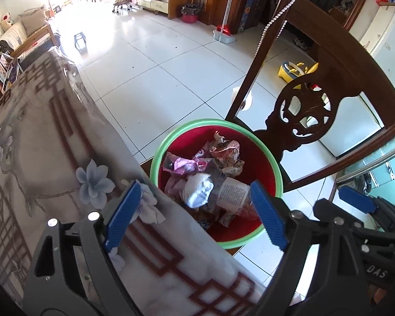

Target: Collect trash

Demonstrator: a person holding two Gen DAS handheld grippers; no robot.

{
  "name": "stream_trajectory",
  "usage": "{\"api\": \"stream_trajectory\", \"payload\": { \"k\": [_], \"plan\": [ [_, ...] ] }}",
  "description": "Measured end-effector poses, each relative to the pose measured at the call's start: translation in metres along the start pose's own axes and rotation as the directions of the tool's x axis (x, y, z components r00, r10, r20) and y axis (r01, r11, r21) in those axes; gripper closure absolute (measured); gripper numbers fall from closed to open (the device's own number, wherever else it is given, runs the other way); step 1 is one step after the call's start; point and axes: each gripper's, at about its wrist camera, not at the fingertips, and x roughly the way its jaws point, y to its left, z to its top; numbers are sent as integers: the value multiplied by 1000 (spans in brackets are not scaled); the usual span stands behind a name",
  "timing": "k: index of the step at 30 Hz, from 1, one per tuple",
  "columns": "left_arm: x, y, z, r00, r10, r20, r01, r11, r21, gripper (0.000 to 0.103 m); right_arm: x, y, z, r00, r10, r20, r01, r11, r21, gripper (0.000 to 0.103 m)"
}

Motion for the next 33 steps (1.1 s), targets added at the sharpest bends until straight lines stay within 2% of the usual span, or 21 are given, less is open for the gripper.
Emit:
{"api": "stream_trajectory", "payload": {
  "k": [5,12,17,24,26,29,33],
  "plan": [
    [-26,14,-16,999,4,33,-4,1000,6,16,-7,21,-14,1000,2,10,-2,1000,-14,31],
    [-76,60,-47,996,16,89,-9,997,-76,12,-25,65,-42,1000,10,29,-8,998,-64,30],
    [-118,87,-73,988,41,145,-24,992,-121,8,-40,98,-61,999,13,51,-7,994,-111,26],
    [-154,120,-111,985,60,162,-34,987,-155,8,-54,142,-89,997,43,61,-33,988,-153,24],
    [-167,131,-122,980,77,183,-46,985,-168,8,-59,154,-96,996,49,77,-36,986,-164,17],
    [-191,146,-136,964,126,233,-83,979,-186,8,-70,179,-109,992,39,121,-13,978,-206,16],
    [-224,164,-152,934,190,304,-125,967,-220,7,-87,204,-122,981,64,181,-18,969,-247,12]
  ]
}}
